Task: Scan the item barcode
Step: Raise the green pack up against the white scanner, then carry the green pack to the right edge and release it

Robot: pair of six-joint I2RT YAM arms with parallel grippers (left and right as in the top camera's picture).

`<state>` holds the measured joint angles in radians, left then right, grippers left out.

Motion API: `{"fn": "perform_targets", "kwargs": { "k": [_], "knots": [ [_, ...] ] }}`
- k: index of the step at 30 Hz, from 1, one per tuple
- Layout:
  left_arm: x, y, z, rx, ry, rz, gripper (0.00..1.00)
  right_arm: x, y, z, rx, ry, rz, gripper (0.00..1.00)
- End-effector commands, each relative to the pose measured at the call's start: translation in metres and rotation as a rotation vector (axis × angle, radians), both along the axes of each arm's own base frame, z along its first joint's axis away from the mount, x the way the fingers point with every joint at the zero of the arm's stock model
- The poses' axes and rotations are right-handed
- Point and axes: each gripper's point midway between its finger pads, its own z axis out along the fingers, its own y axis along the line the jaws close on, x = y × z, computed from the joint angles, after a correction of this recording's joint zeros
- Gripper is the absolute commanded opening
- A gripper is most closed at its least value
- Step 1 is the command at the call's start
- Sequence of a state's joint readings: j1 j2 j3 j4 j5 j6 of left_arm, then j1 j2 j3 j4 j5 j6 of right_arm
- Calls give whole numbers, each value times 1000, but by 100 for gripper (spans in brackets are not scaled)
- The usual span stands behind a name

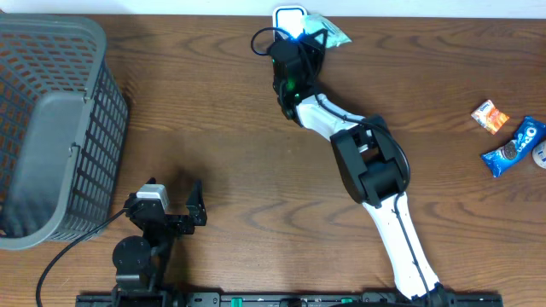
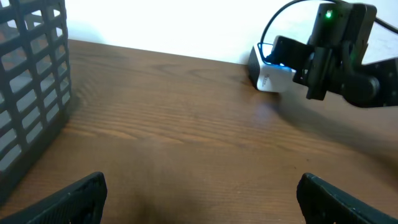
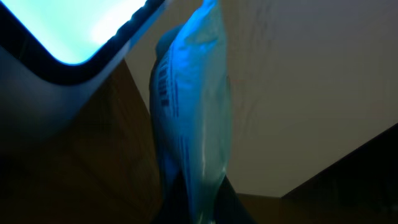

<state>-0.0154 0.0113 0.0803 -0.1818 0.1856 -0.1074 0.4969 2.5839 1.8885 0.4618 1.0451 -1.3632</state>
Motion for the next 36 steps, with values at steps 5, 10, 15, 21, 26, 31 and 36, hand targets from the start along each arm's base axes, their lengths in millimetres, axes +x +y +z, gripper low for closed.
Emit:
{"fn": "perform_targets", "kwargs": {
  "k": [5,10,15,21,26,31,36],
  "knots": [
    [-2,-2,-12,2,35,-14,98,-31,-68,110,130,-61,-219,1],
    [-2,-2,-12,2,35,-14,98,-62,-135,119,296,-43,-369,1],
    [-2,-2,-12,2,35,-14,98,-94,-234,64,512,115,-577,1],
    [-2,-2,-12,2,35,-14,98,-110,-335,59,547,46,-747,1],
    [-2,-2,-12,2,35,-14,98,-121,-404,63,517,-7,-814,1],
    [-2,-2,-12,2,35,-14,98,-131,-455,45,551,-29,-850,1],
    [-2,-2,-12,2,35,-14,98,-143,-483,7,588,7,-905,1]
  ]
}}
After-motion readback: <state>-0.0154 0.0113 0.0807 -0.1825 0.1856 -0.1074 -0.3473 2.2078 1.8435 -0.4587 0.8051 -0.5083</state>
